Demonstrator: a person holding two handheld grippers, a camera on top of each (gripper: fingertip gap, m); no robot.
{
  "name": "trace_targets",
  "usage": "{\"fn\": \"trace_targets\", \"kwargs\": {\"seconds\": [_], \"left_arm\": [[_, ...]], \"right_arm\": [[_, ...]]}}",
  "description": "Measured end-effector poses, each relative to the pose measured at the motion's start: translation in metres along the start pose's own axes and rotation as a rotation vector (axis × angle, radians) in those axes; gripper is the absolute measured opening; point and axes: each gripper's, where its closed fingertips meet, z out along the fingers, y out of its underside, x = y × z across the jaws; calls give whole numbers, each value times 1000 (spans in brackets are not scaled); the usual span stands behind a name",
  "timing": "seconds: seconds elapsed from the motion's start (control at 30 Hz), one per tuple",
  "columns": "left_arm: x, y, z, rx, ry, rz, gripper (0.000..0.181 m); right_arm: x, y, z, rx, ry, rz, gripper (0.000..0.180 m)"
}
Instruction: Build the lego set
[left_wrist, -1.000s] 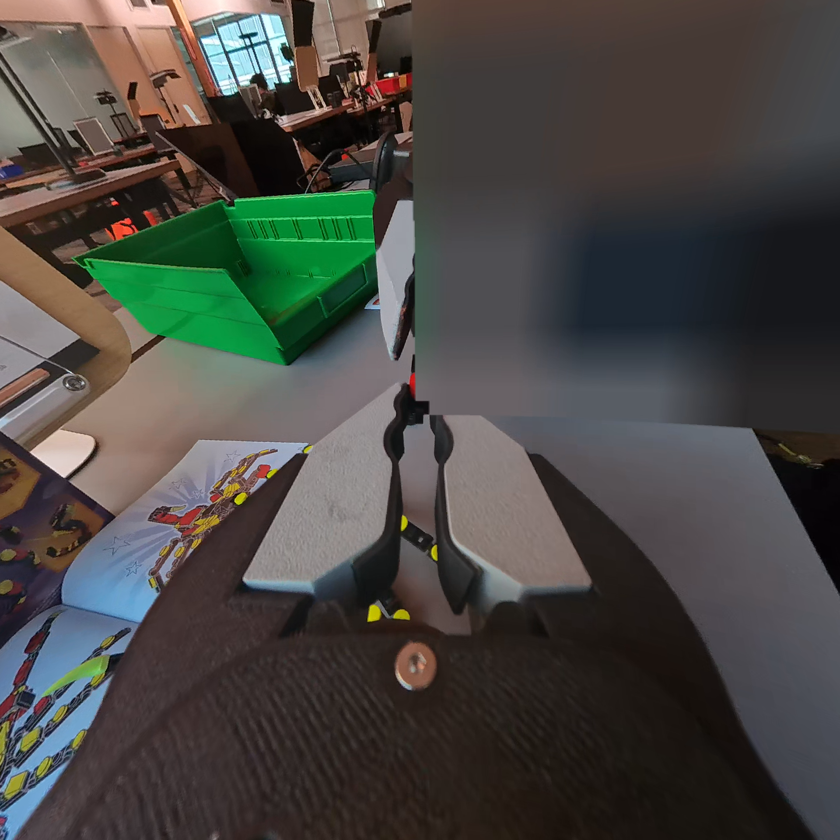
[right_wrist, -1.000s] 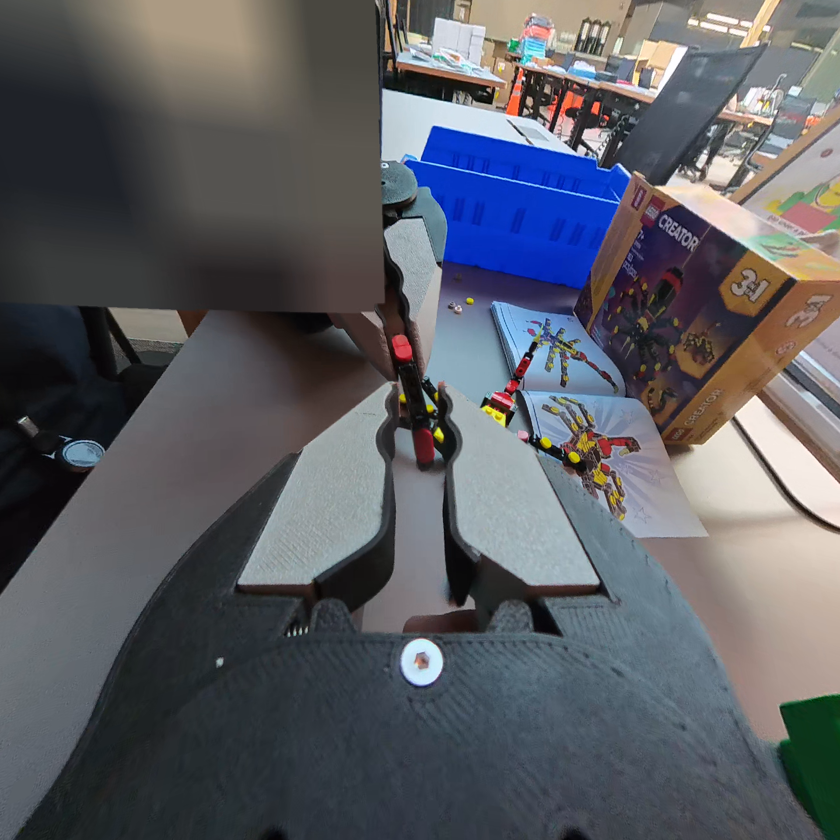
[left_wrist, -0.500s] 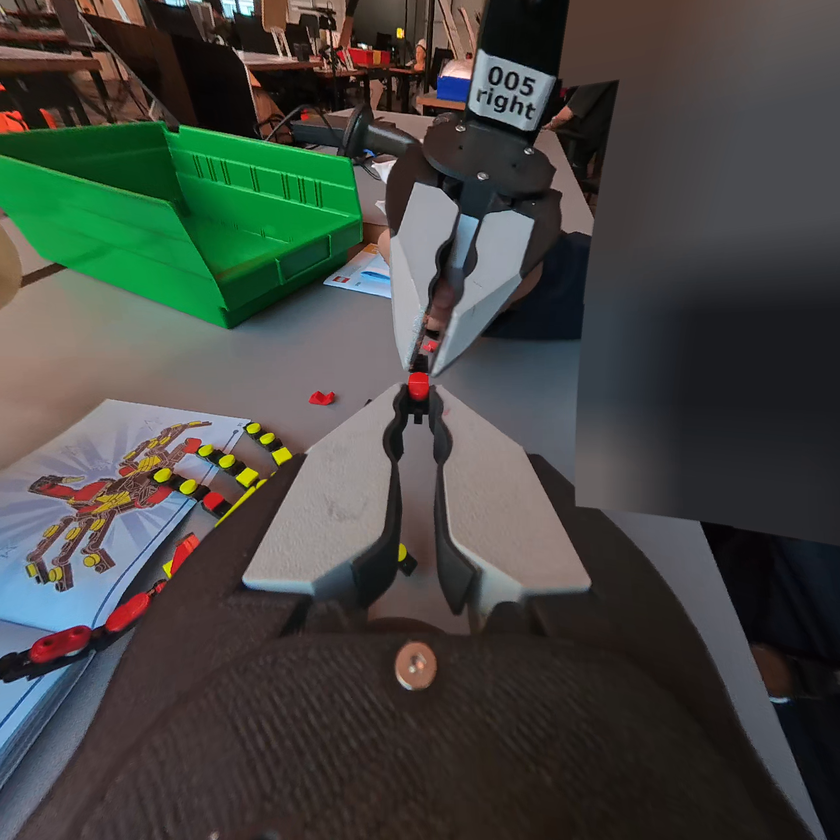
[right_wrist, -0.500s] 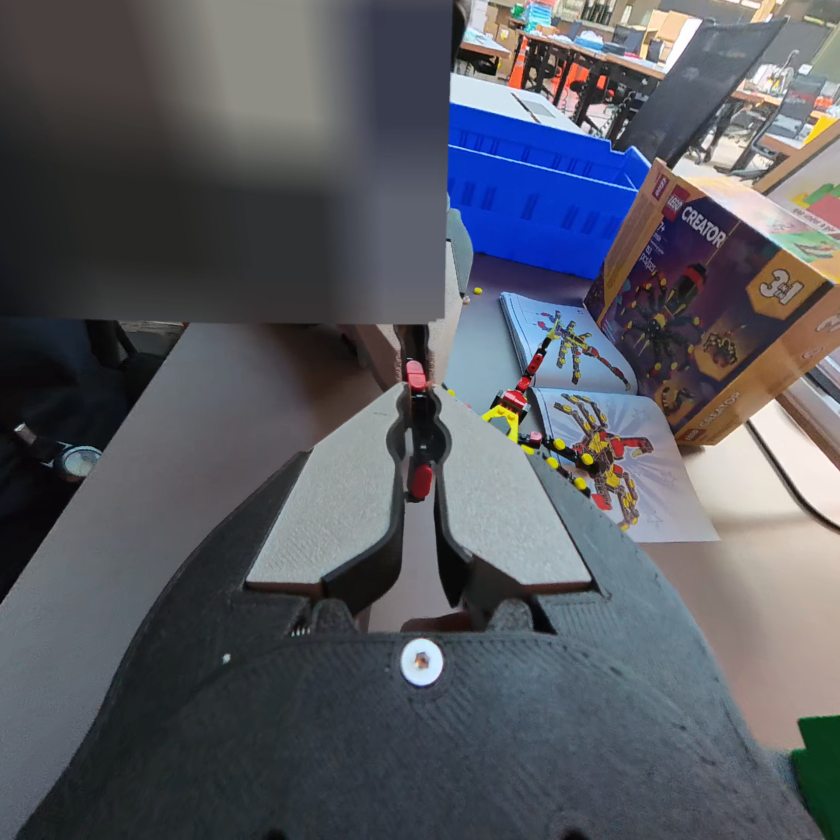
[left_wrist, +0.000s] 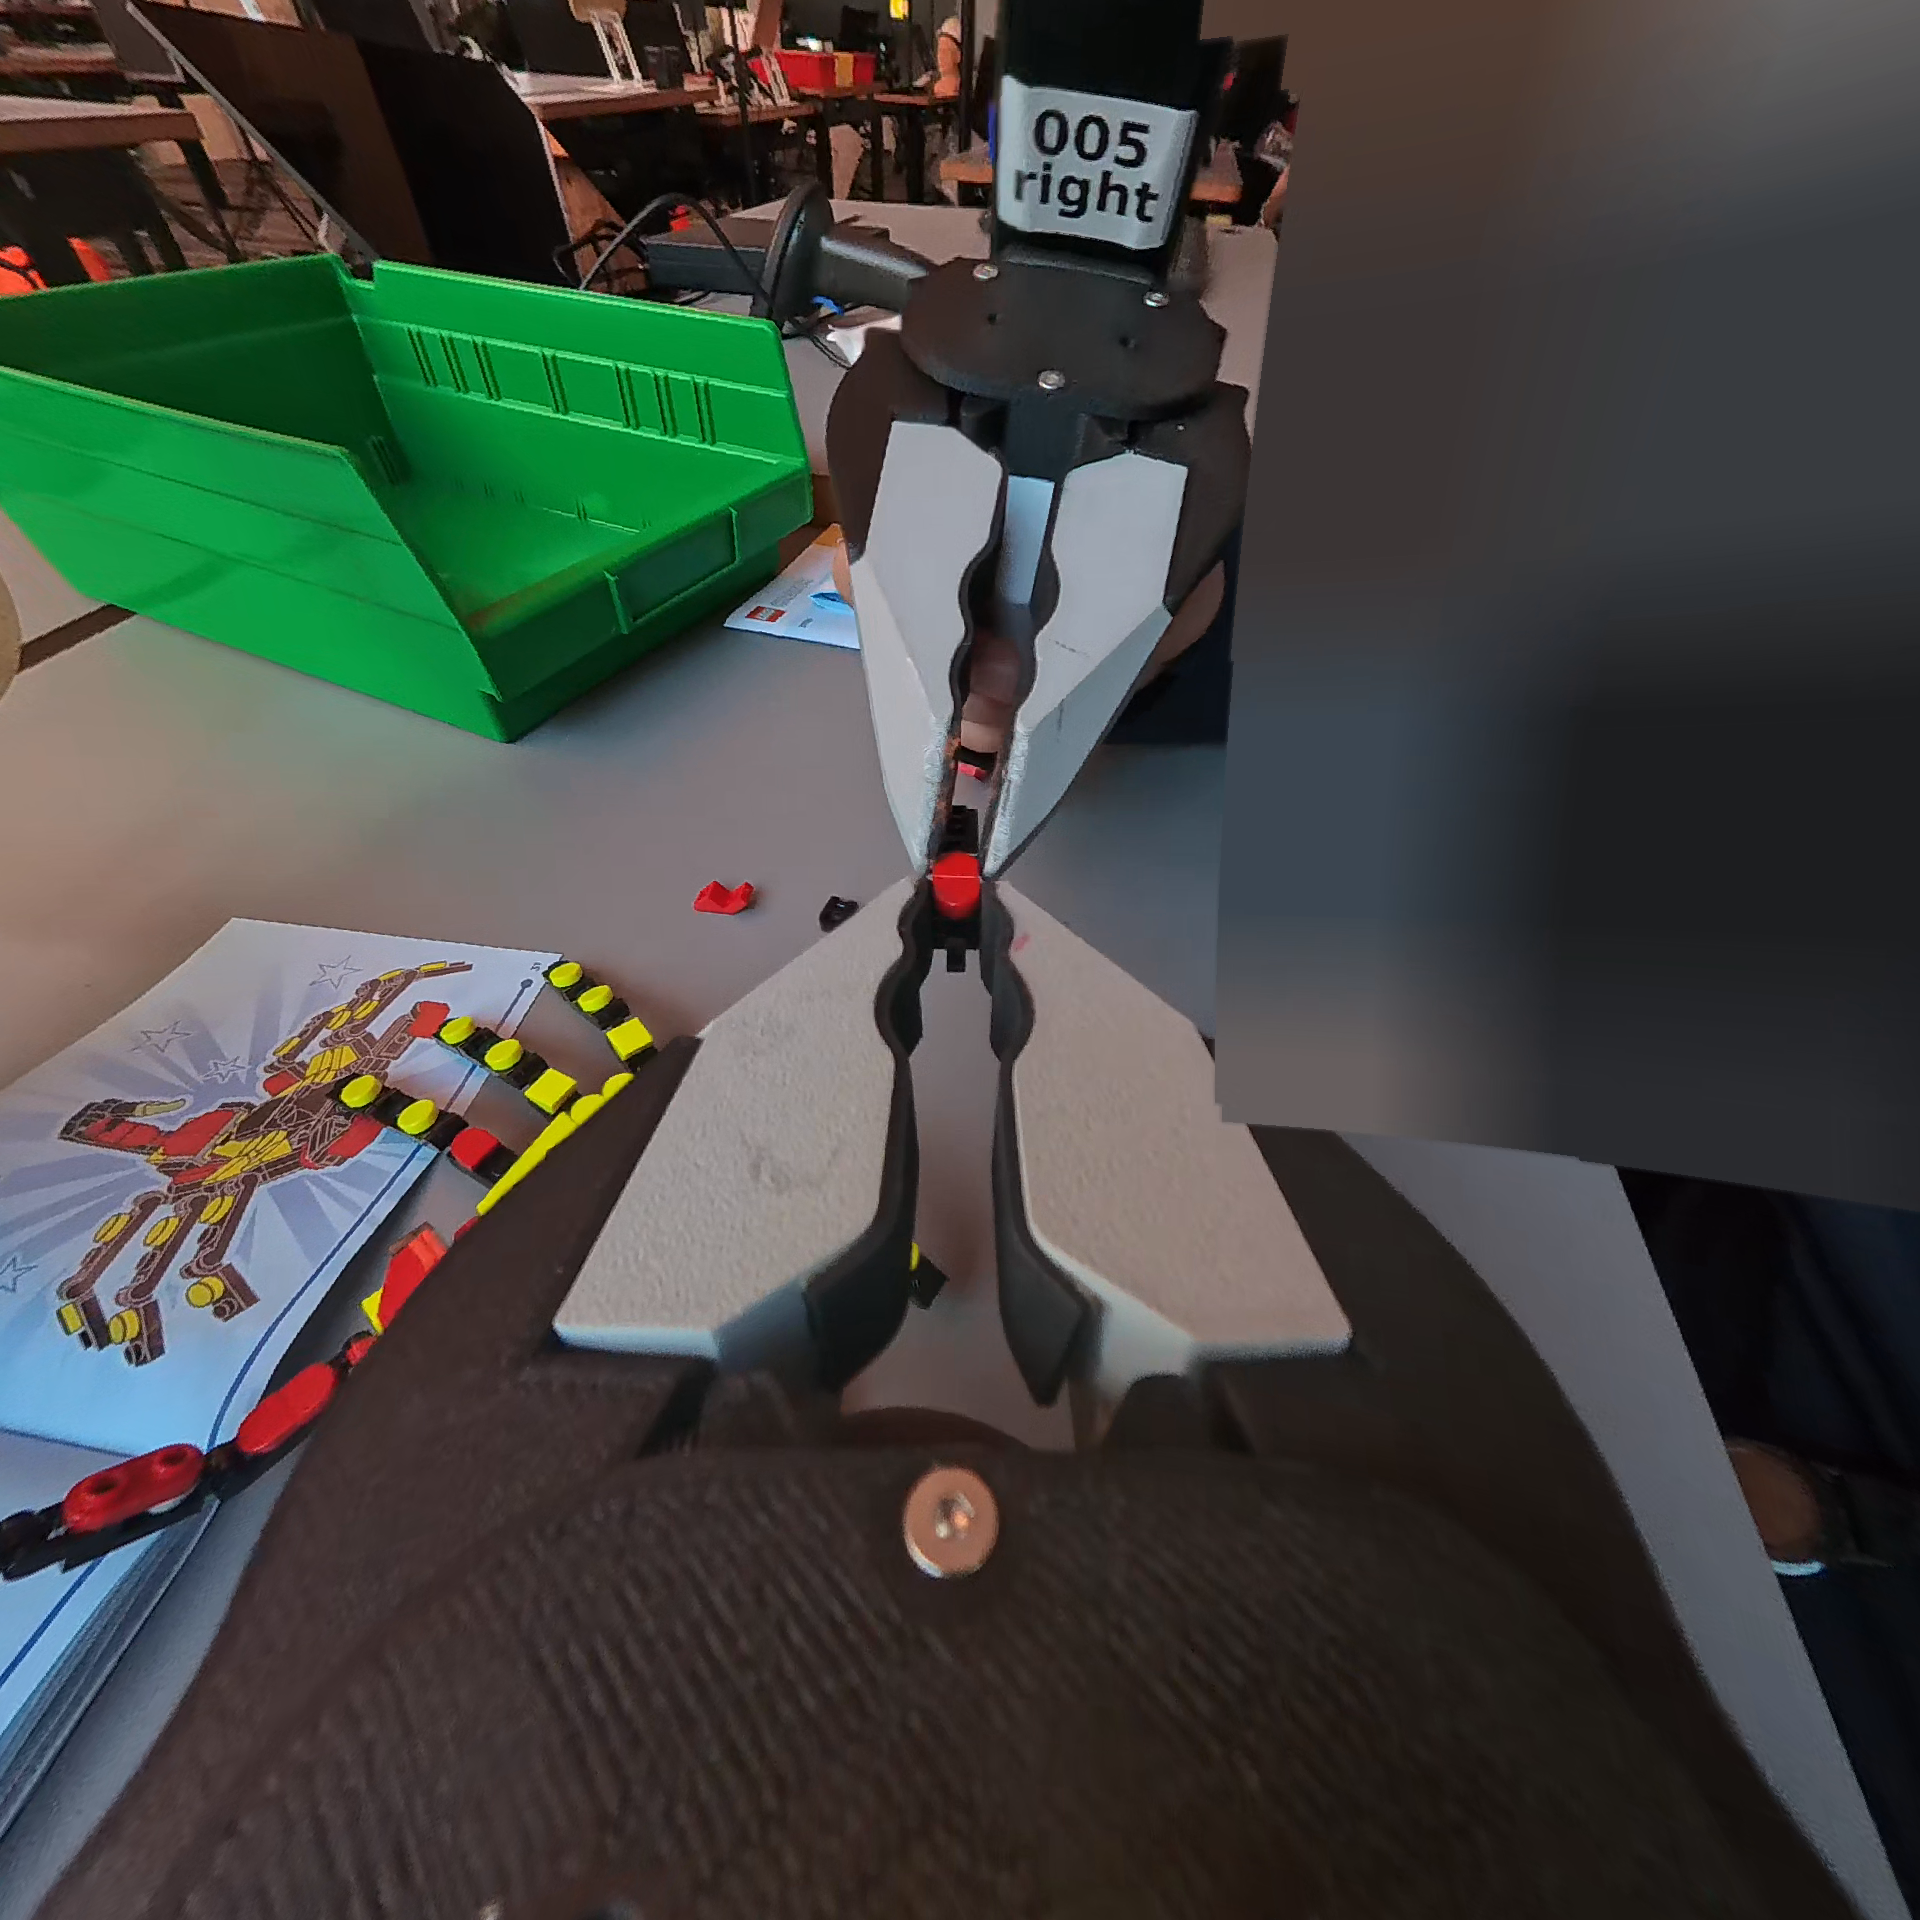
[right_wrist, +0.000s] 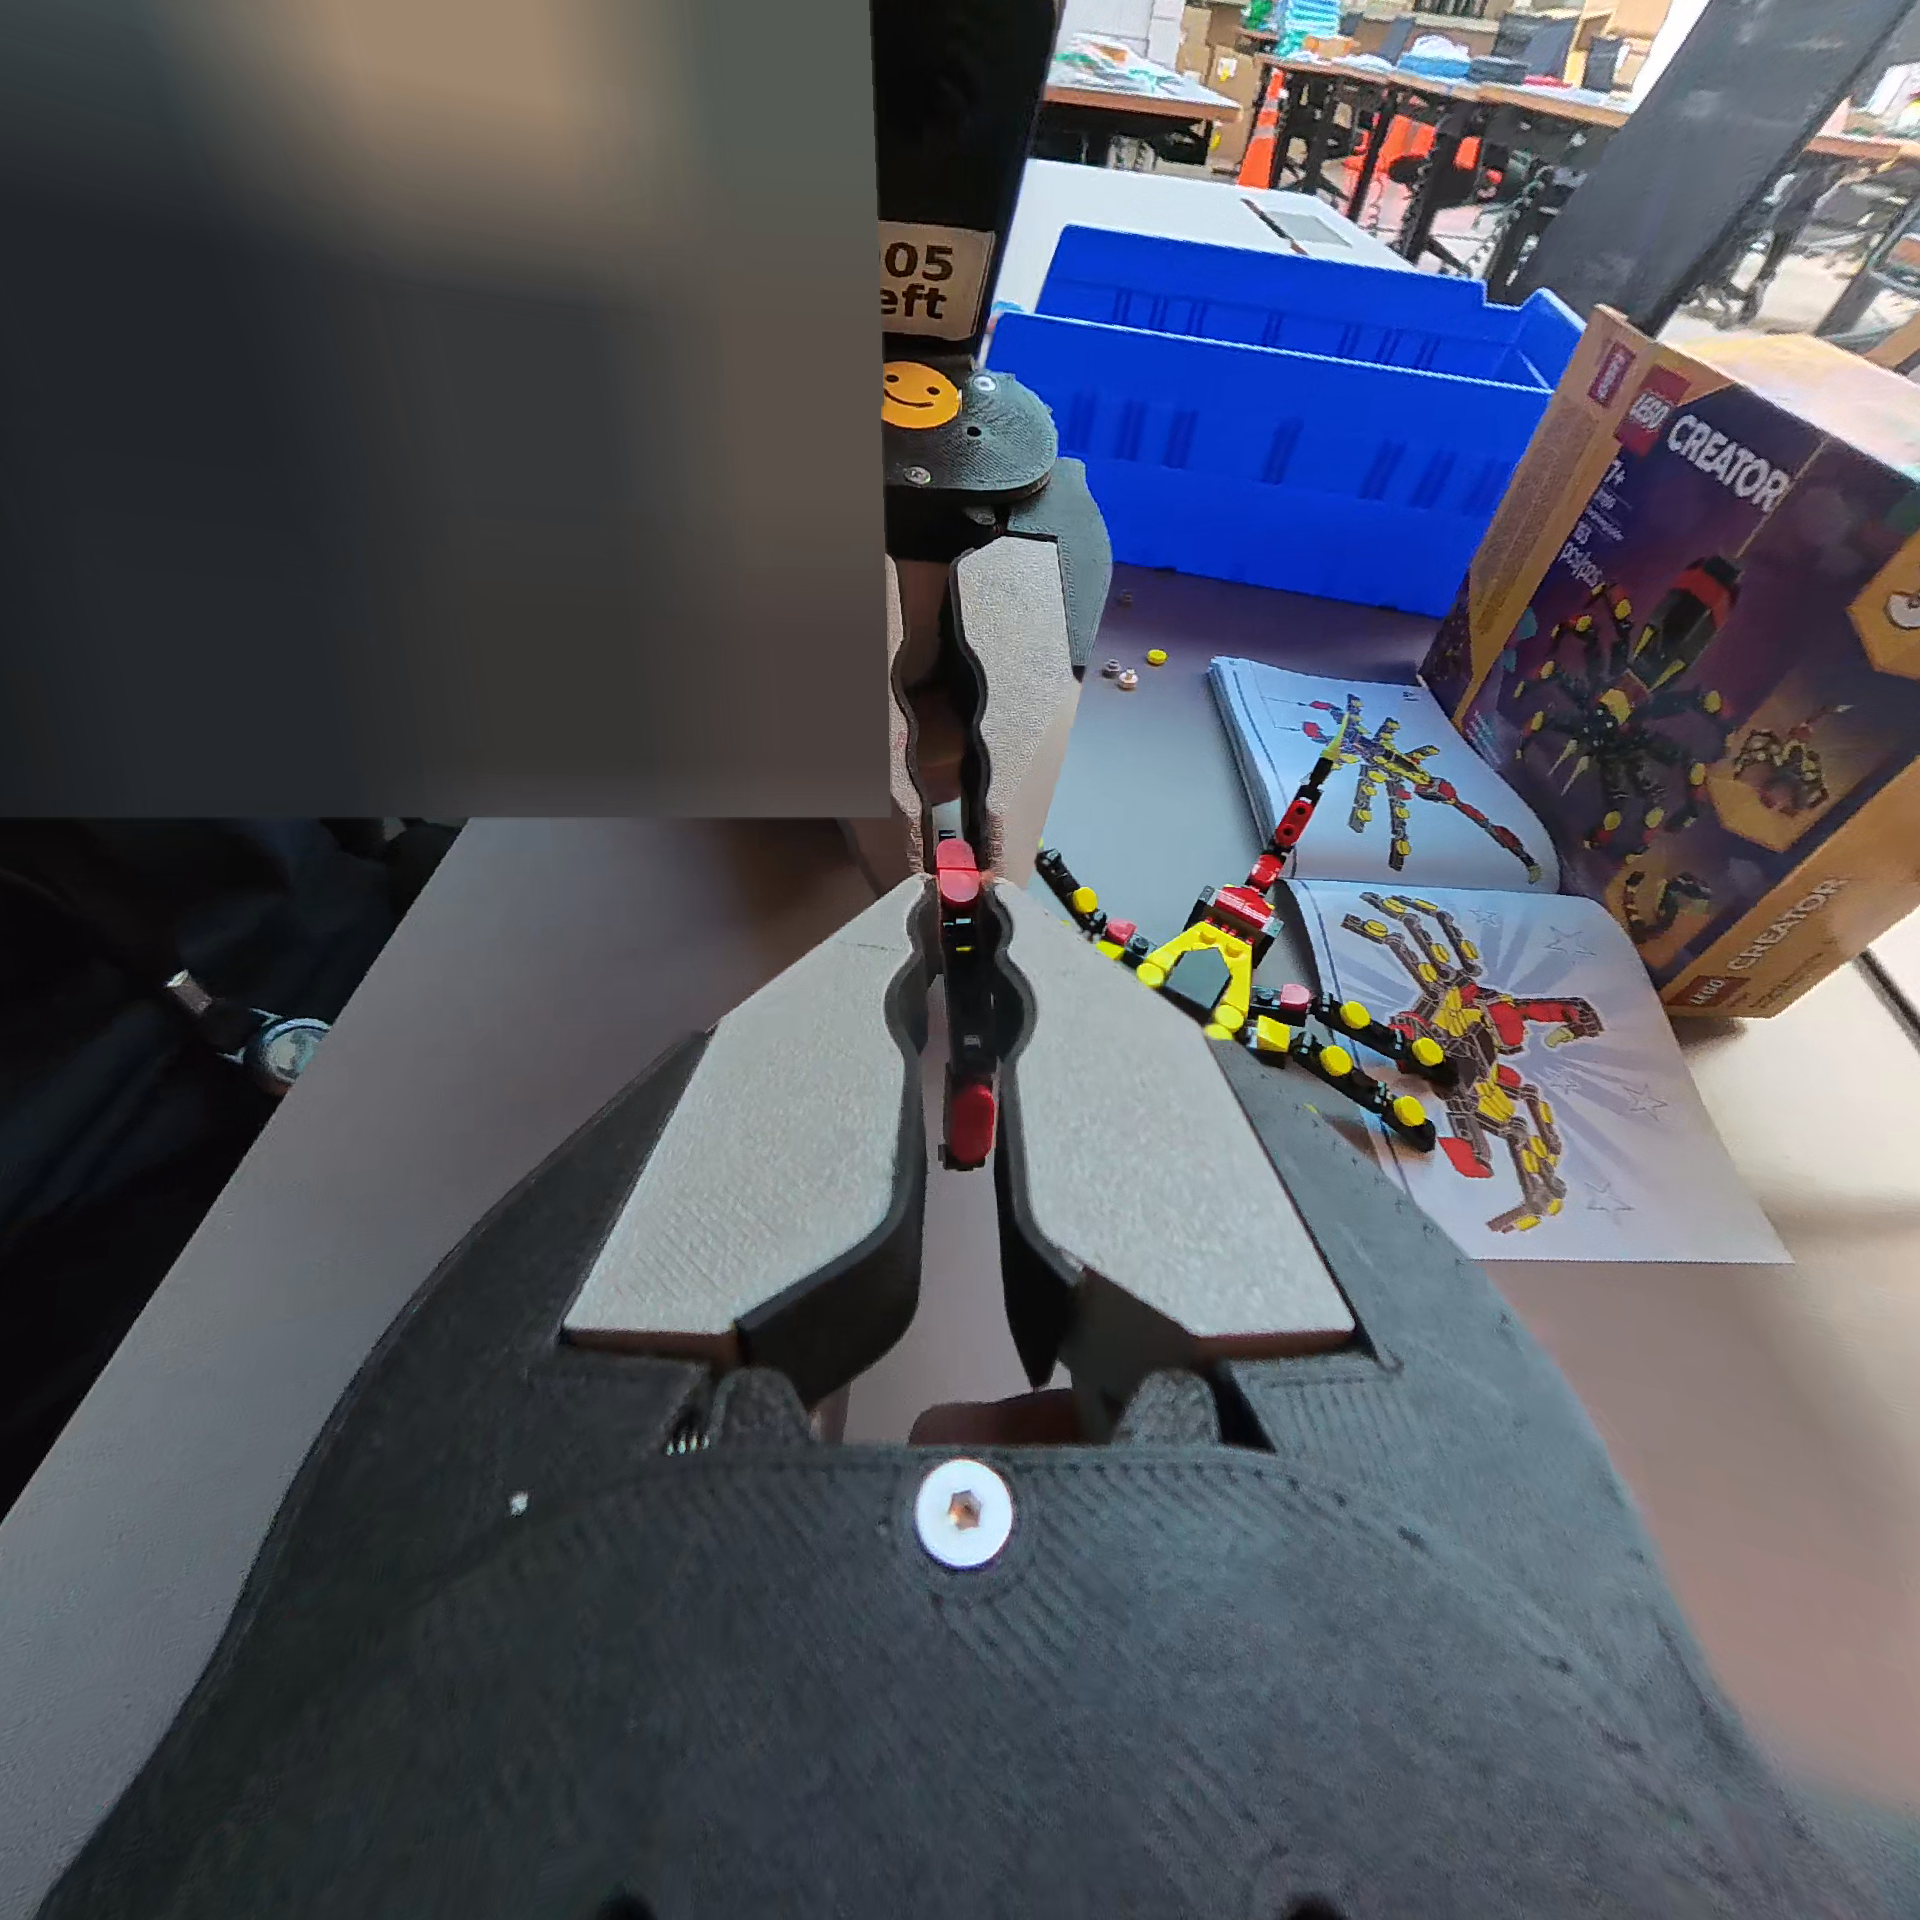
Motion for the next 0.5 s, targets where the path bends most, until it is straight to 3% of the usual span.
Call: {"fn": "trace_targets", "kwargs": {"seconds": [0.3,0.5], "left_arm": [[6,1,2,-9,26,18,5],[8,-2,1,15,49,11,5]], "right_arm": [[-6,0,-1,14,-51,22,3],[-7,-3,-3,-5,-12,-73,3]]}}
